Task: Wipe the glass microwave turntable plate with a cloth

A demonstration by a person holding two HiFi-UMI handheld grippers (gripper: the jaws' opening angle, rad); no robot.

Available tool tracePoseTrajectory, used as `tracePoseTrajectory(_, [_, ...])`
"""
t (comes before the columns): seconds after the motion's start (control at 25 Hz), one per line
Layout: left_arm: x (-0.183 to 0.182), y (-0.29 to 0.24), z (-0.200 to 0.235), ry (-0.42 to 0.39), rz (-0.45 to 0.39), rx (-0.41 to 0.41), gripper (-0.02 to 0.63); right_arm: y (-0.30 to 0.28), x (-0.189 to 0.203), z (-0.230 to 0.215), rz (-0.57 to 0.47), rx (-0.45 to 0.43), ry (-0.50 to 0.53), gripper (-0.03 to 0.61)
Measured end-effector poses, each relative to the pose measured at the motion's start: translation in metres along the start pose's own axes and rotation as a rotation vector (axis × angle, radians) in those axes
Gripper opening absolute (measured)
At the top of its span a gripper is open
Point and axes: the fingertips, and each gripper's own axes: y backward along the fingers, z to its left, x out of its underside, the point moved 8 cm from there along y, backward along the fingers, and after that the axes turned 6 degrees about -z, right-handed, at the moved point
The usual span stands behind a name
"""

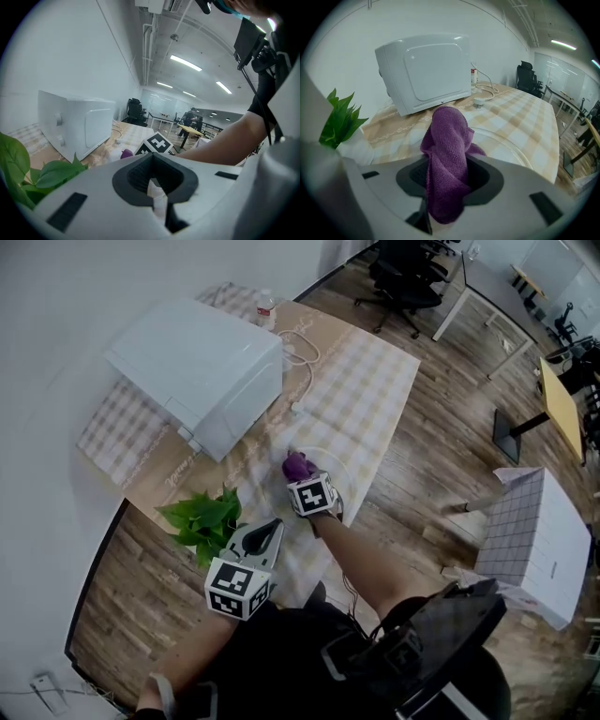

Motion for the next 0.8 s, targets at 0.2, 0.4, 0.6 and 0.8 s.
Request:
tracePoseTrajectory(0.2, [0.0, -0.003, -0.011, -0.014, 0.0, 0.021, 0.003, 0.012, 0.015, -0.011, 0.017, 0.023, -0.02, 0.167])
tracePoseTrajectory(0.4, [-0.002, -0.004, -0.017, -0.017, -0.012, 0.015, 0.003, 0.027, 0.027, -0.019, 0.031, 0.025, -0.029, 0.167])
tracePoseTrajectory(0.6, [0.0, -0.003, -0.025, 0.0, -0.022, 0.014, 0.003, 0.043, 0.04, -0.03, 0.061, 0.032, -0.063, 0.169])
tracePoseTrajectory(0.8, [0.001, -0.006, -0.033, -0.005, -0.031, 0.021, 0.003, 0.057, 0.055, -0.039, 0.073, 0.037, -0.06, 0.169])
